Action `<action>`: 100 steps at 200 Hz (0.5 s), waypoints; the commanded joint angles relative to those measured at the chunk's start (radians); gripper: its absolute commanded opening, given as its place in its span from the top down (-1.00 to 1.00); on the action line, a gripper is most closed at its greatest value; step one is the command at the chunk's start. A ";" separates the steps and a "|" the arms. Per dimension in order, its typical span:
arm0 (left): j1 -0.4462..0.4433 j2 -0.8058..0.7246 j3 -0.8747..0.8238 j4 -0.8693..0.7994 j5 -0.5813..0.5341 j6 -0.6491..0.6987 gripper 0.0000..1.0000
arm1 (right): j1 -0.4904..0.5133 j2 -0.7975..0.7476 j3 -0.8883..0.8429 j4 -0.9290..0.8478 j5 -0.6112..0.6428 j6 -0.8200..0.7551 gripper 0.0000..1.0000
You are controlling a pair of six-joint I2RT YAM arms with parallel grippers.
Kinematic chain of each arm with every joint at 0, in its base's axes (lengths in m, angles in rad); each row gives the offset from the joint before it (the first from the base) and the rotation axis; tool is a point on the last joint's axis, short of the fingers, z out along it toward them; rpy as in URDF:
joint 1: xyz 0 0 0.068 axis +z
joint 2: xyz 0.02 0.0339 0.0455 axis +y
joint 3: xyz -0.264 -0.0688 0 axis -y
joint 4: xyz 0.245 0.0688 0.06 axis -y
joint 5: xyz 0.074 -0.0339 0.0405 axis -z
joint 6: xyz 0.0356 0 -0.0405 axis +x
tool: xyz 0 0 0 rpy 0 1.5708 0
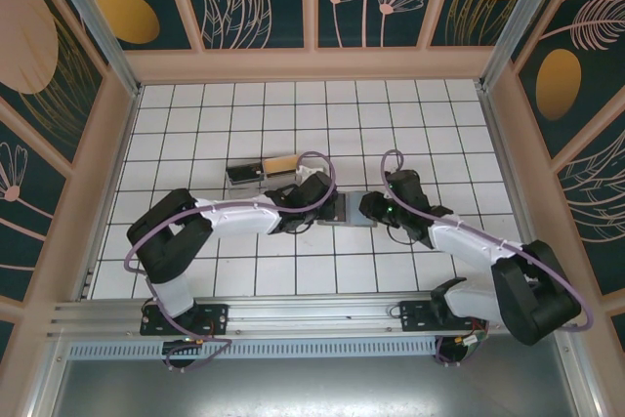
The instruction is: Take the credit cards out of the card holder
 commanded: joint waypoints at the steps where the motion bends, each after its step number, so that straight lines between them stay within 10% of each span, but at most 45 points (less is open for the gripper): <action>1: 0.007 0.035 -0.014 0.005 -0.010 0.000 0.88 | 0.011 0.048 0.029 0.099 -0.091 0.004 0.57; 100: 0.008 0.097 -0.013 0.003 0.004 -0.018 0.88 | 0.012 0.219 0.067 0.182 -0.144 0.060 0.65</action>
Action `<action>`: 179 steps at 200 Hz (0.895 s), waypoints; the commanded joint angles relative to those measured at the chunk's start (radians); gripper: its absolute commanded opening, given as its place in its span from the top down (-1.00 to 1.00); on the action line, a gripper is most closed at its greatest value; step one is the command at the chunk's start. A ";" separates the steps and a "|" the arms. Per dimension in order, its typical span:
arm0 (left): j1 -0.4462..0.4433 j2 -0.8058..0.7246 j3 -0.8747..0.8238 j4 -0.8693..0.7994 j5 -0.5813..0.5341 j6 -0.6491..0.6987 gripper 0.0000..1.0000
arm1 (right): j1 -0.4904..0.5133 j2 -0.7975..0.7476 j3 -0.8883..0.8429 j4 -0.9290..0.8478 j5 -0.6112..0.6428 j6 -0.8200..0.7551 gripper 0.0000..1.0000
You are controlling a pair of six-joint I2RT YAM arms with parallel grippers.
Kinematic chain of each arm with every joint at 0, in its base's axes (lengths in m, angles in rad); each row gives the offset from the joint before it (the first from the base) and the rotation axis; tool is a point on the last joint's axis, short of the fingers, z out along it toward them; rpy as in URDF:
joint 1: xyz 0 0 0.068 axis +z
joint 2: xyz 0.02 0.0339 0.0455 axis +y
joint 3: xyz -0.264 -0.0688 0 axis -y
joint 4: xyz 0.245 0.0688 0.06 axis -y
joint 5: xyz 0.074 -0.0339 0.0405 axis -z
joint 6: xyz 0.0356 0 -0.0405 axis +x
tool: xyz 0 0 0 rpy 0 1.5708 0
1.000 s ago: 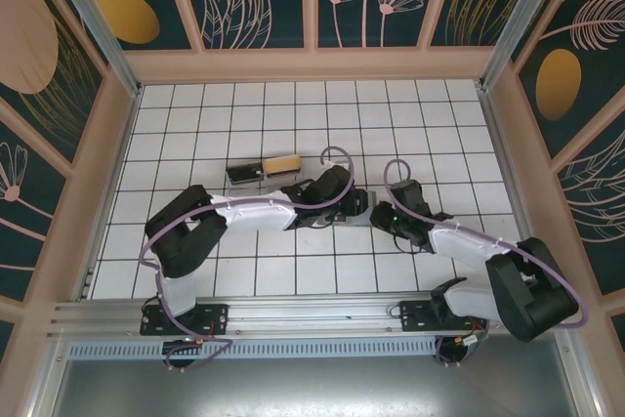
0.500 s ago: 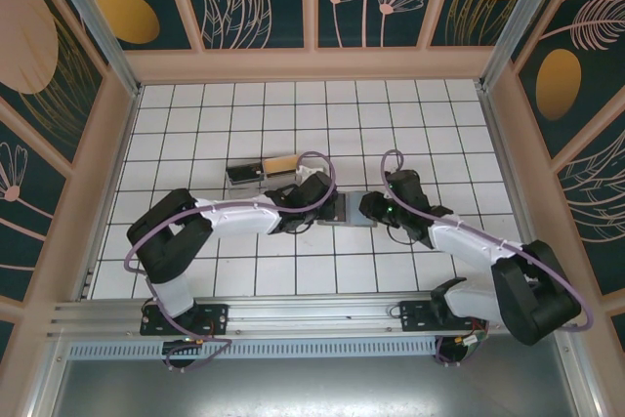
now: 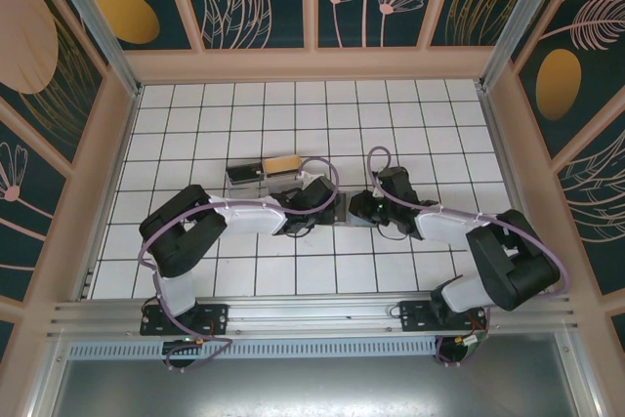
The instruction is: Take the credit cards out of the card holder
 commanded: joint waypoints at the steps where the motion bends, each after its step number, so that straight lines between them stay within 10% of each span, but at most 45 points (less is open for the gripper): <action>1: 0.007 0.029 -0.012 -0.008 0.004 -0.015 0.88 | 0.006 0.025 0.034 0.038 -0.021 0.019 0.65; 145: 0.008 0.032 -0.016 0.012 0.039 -0.025 0.92 | 0.013 0.129 0.050 0.083 -0.074 0.051 0.69; 179: 0.008 0.029 -0.015 0.006 0.032 -0.028 0.92 | 0.009 0.117 0.049 0.051 -0.050 0.053 1.00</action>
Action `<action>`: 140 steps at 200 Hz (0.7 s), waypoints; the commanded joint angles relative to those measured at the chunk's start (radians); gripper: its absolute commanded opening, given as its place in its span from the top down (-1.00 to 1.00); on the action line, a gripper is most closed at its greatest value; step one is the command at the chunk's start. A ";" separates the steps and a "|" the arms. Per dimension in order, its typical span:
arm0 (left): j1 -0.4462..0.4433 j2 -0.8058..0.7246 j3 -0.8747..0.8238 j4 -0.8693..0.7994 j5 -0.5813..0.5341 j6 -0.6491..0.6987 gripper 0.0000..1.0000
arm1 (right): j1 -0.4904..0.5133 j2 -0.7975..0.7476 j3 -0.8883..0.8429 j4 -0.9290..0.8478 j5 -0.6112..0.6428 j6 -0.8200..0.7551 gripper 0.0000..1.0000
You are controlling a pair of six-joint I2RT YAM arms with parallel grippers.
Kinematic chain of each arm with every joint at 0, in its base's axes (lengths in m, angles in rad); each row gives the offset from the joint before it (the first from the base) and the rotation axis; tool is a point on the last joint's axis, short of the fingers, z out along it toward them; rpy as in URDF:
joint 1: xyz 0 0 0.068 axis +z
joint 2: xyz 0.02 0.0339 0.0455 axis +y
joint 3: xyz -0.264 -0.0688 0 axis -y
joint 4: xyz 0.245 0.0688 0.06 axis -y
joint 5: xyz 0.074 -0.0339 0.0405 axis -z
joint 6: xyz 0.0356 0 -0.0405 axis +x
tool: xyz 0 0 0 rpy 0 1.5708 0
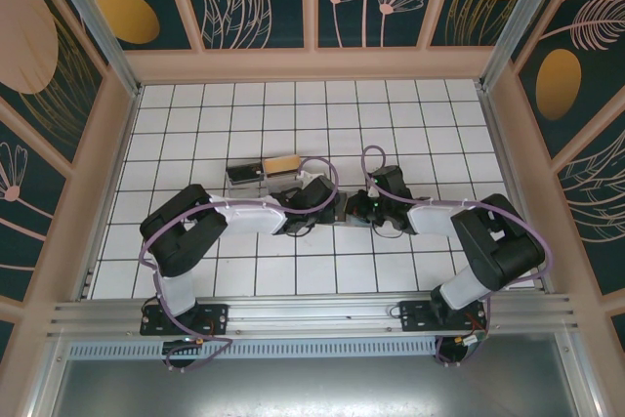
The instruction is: Take the credit cards out of the card holder
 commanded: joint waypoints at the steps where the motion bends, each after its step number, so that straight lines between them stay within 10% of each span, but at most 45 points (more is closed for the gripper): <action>1: 0.003 0.024 -0.015 -0.006 0.020 -0.015 0.92 | 0.005 0.001 0.023 -0.004 0.002 0.005 1.00; 120: 0.002 0.037 0.003 -0.064 -0.015 -0.026 1.00 | -0.092 -0.092 -0.070 -0.017 -0.034 -0.033 1.00; 140: 0.003 0.042 0.008 -0.062 -0.007 -0.022 1.00 | -0.092 -0.085 -0.070 0.025 -0.080 -0.035 0.71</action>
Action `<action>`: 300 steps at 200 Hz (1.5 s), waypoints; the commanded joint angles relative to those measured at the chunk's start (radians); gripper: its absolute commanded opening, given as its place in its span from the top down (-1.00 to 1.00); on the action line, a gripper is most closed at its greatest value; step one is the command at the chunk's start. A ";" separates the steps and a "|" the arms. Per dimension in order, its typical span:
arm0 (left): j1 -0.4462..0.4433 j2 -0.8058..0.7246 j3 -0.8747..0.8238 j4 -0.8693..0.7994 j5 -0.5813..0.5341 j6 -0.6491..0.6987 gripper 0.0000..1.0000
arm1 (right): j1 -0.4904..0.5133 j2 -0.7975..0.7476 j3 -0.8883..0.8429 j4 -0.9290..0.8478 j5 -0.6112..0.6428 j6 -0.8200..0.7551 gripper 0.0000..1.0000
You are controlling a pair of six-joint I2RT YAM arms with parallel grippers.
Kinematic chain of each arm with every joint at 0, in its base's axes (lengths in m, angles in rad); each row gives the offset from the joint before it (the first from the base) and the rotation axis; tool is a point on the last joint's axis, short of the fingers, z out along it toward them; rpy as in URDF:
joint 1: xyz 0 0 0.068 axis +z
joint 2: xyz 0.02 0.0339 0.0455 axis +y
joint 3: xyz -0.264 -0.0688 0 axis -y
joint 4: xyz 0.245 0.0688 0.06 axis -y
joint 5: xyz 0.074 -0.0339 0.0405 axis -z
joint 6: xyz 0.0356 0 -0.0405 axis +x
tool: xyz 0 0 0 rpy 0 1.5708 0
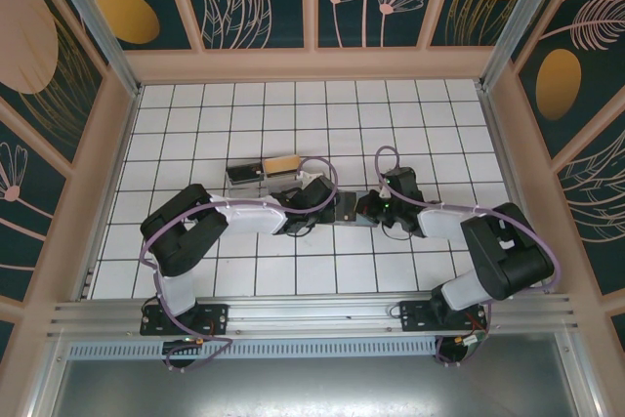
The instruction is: Take the credit cards out of the card holder
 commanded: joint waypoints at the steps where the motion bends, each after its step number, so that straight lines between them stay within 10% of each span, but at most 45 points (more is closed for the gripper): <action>1: 0.001 0.037 0.007 -0.061 0.002 0.000 1.00 | -0.006 -0.015 -0.013 0.041 -0.059 -0.024 0.71; 91: 0.001 0.054 0.014 -0.057 0.022 0.005 1.00 | 0.004 0.077 0.000 0.114 -0.117 -0.009 0.63; 164: 0.002 0.051 0.009 -0.060 0.014 0.007 1.00 | -0.062 0.038 -0.043 0.031 -0.077 -0.018 0.98; 300: 0.002 -0.057 0.047 -0.039 0.028 0.027 0.83 | -0.186 -0.405 -0.060 -0.252 -0.026 -0.132 1.00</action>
